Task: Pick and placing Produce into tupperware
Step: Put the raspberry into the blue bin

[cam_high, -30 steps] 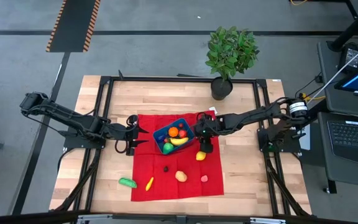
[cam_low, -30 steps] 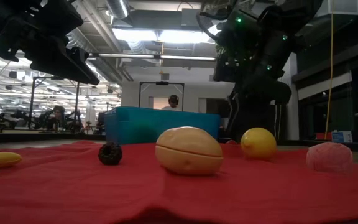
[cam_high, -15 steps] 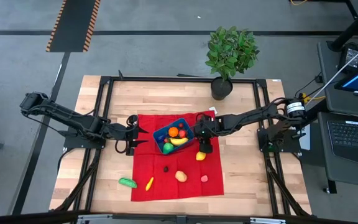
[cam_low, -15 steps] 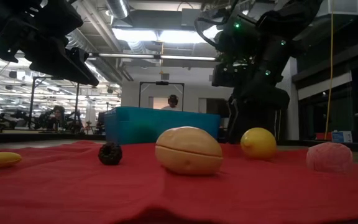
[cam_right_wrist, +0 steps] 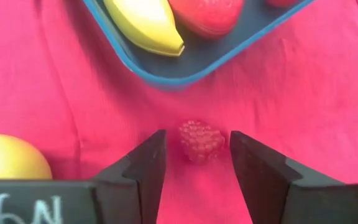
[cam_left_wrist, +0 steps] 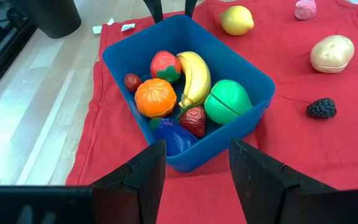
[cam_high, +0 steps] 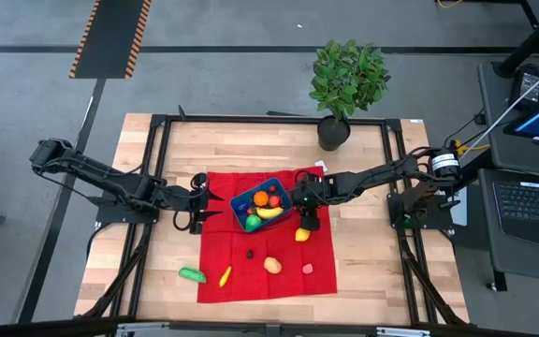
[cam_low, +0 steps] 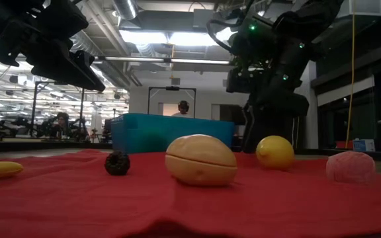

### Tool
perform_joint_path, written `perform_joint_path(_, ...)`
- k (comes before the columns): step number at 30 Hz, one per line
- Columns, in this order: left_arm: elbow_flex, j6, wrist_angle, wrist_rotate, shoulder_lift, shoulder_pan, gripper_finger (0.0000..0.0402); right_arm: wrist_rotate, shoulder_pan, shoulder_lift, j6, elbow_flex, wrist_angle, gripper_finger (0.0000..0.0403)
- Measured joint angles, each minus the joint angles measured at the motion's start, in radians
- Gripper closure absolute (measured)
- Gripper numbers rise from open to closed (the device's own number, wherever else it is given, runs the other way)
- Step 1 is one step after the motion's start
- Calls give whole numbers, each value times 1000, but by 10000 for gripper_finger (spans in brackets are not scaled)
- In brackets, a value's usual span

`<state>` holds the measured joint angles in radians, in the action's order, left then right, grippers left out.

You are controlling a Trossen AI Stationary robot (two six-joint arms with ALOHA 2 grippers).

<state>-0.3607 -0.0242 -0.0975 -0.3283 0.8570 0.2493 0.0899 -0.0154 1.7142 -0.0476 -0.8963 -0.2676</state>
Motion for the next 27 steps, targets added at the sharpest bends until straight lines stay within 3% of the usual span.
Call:
perform_joint_path(9, 0, -1, 0, 0, 0, 0, 234, -1, 0, 2, 0, 0, 0, 227)
perform_joint_path(27, 0, -3, 0, 0, 0, 0, 234, -4, 0, 20, -2, 0, 5, 292)
